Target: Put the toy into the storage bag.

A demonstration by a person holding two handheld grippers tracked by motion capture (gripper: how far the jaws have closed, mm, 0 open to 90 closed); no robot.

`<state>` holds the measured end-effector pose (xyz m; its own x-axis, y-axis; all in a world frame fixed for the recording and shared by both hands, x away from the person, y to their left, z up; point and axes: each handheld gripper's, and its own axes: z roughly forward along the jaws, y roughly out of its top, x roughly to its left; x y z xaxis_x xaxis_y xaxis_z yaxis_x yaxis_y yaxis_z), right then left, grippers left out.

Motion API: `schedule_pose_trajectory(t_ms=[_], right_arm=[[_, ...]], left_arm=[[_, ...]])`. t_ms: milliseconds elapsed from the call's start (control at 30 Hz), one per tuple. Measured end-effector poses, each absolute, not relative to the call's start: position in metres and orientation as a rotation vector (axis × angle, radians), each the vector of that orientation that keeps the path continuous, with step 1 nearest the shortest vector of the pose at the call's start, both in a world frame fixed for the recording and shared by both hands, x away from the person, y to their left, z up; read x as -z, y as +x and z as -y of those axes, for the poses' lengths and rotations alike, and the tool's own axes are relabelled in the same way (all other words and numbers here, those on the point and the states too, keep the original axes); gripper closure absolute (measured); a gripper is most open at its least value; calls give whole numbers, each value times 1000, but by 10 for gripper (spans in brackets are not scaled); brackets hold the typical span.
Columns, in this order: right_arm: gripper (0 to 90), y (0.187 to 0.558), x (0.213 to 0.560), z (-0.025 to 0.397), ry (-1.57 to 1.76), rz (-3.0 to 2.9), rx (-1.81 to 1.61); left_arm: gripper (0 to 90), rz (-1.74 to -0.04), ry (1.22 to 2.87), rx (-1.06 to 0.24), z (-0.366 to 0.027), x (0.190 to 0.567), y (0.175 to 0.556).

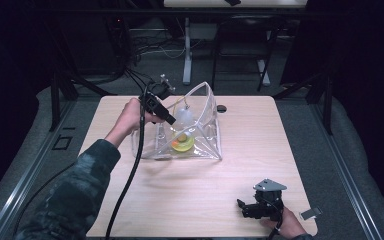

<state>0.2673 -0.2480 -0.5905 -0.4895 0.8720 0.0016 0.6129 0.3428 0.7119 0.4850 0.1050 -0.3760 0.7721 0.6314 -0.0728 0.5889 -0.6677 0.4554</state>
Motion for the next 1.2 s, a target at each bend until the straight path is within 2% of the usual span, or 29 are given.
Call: schedule_pose_trajectory(t_ms=[267, 433, 700, 1200], right_arm=[[0, 267, 590, 248, 1307, -2232, -934], [0, 267, 590, 248, 1307, -2234, -935], [0, 267, 590, 248, 1306, -2235, -929], [0, 267, 590, 248, 1307, -2237, -932]], left_arm=[[172, -957, 2442, -256, -131, 357, 470], [87, -968, 2405, -322, -153, 346, 456], [3, -998, 2356, -370, -188, 342, 433], [0, -1119, 2293, -377, -250, 381, 403]])
